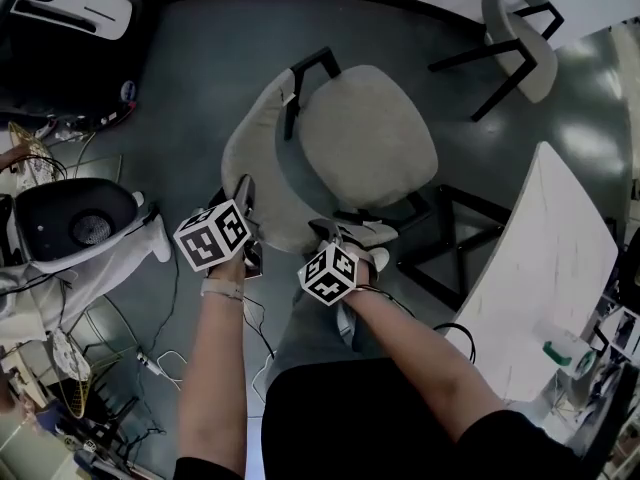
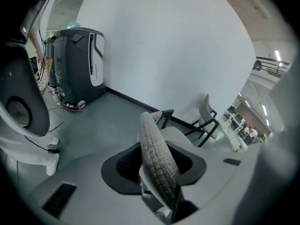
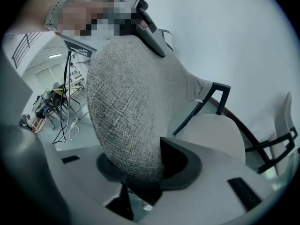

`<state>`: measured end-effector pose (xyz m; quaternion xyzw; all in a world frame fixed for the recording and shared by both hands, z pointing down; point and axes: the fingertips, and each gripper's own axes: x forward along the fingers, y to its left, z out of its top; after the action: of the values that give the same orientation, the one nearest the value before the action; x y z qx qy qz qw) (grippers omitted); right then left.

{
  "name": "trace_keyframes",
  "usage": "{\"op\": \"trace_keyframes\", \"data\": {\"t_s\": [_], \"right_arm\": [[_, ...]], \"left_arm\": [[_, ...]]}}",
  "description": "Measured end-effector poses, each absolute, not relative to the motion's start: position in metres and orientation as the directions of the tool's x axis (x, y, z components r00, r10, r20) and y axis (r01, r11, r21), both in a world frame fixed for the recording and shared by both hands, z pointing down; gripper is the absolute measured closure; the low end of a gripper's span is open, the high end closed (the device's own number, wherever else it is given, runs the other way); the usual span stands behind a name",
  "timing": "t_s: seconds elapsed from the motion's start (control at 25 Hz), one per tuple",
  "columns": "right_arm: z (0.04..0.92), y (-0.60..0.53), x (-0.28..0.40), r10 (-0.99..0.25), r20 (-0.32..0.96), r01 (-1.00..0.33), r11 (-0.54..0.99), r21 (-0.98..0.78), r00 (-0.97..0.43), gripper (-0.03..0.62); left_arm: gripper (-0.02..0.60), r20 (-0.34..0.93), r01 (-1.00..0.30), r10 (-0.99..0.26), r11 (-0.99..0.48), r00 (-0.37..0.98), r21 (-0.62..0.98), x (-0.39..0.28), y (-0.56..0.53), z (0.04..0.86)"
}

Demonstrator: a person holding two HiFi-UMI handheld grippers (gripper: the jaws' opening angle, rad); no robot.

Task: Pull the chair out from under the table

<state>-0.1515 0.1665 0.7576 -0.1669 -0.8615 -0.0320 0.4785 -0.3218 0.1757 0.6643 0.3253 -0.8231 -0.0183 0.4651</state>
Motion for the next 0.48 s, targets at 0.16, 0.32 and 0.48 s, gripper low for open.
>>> {"op": "trace_keyframes", "data": {"t_s": [0.16,0.32,0.48], "right_arm": [[0.757,0.178,-0.158,0.298,0.831,0.396,0.912,-0.104,-0.47,0.45],[0.757,0.195,-0.17,0.333,0.827,0.461,0.882,-0.103,-0.452,0.45],[0.757,0.217,-0.184,0.373,0.825,0.526,0.843,-0.11,-0.425,0.45]], "left_arm": [[0.437,0.755,-0.454,-0.522,0.827,-0.397,0.332,-0.326,0.202,0.663],[0.437,0.757,-0.395,-0.493,0.856,-0.428,0.334,-0.335,0.231,0.664],[0.439,0.759,-0.333,-0.464,0.88,-0.458,0.338,-0.346,0.262,0.663]]}}
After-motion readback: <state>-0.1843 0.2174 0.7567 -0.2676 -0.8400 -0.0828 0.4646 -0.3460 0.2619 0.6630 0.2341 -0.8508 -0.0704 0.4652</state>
